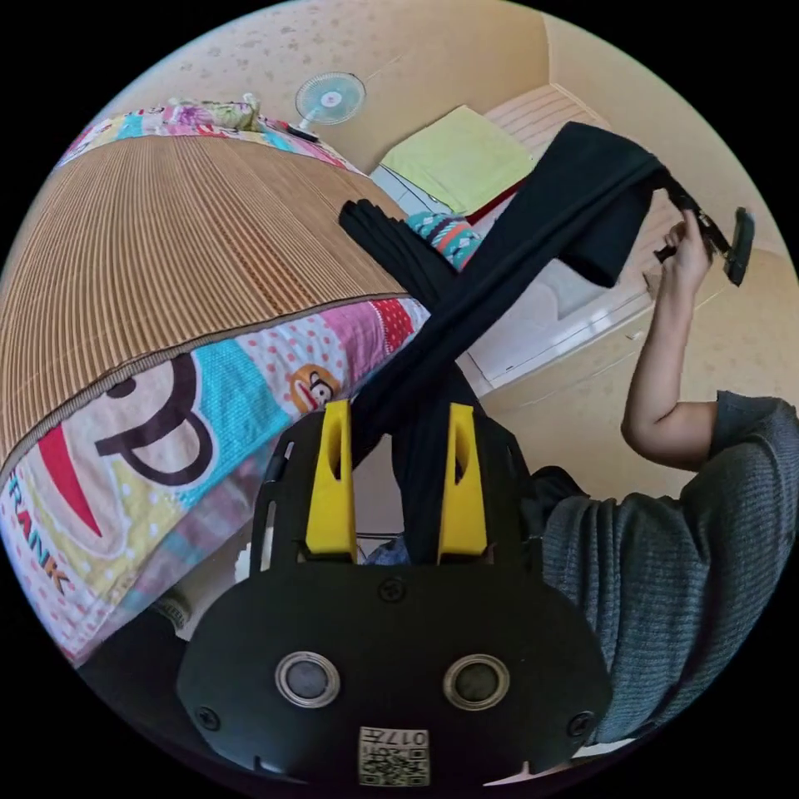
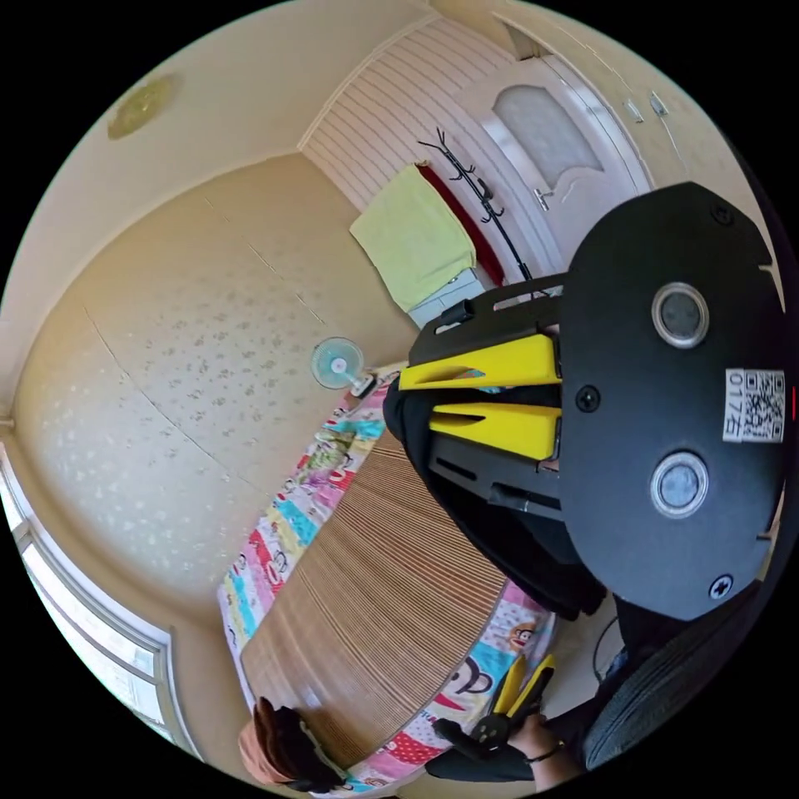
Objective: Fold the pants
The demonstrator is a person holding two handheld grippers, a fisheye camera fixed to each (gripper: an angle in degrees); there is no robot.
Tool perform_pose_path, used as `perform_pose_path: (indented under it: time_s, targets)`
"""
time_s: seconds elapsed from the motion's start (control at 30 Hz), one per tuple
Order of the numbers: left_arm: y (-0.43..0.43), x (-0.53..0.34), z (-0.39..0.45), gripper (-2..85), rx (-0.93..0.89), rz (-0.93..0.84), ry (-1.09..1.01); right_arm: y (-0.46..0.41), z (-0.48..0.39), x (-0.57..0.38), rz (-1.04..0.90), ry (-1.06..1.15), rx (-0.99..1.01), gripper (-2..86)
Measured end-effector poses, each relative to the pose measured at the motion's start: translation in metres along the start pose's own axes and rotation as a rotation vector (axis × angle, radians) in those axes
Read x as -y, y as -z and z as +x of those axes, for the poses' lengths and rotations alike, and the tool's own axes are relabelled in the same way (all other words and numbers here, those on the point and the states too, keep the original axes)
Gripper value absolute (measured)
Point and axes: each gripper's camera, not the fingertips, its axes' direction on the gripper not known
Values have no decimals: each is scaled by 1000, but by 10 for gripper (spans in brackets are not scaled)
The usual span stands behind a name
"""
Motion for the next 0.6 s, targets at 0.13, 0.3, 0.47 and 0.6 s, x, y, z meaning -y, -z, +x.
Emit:
perform_pose_path:
  time_s: [0.13,0.3,0.47,0.6]
  targets:
    - [-6,11,17,168,-15,-21,-31,67,47,34,124,-9,-24,48]
    - [-21,37,59,167,51,-57,-118,130,116,78,144,22,-128,48]
    - [-39,65,99,116,-32,-108,-230,191,204,97,271,-73,-68,49]
    - [-11,75,137,39,-42,-3,-301,215,299,103,384,-225,41,50]
